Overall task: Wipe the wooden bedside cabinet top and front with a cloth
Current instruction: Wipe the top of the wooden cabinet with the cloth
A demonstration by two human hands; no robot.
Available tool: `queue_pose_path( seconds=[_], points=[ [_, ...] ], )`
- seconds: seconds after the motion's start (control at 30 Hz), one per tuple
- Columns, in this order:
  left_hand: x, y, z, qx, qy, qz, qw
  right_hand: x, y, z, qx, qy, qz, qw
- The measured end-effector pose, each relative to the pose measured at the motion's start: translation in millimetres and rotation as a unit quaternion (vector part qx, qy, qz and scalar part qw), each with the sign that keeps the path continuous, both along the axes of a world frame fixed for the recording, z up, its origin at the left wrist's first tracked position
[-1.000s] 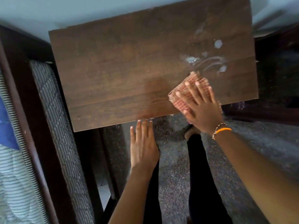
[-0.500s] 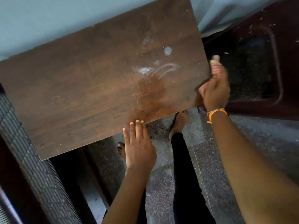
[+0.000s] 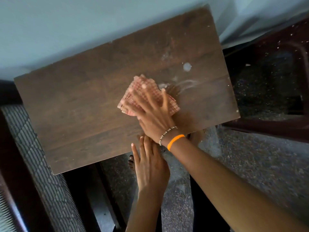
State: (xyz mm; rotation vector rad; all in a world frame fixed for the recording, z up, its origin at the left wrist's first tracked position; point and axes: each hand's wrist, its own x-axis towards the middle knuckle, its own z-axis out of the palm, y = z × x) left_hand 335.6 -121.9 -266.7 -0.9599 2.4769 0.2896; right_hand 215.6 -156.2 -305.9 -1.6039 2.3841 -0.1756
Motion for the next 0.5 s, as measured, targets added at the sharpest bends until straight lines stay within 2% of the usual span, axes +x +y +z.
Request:
queue_pose_path(
  seconds=[0.1, 0.17, 0.33, 0.5],
  points=[
    [-1, -1, 0, 0.001, -0.014, 0.014, 1.0, -9, -2, -20, 0.018, 0.012, 0.063, 0.998],
    [-3, -3, -1, -0.002, -0.013, 0.019, 1.0, -24, 1, -21, 0.017, 0.015, 0.058, 0.998],
    [-11, -6, -4, 0.003, -0.036, 0.009, 0.999, -82, 29, -26, 0.012, 0.037, -0.084, 0.996],
    [-25, -3, 3, 0.0, -0.056, 0.019, 0.998, -141, 67, -20, 0.021, 0.034, -0.242, 0.969]
  ],
)
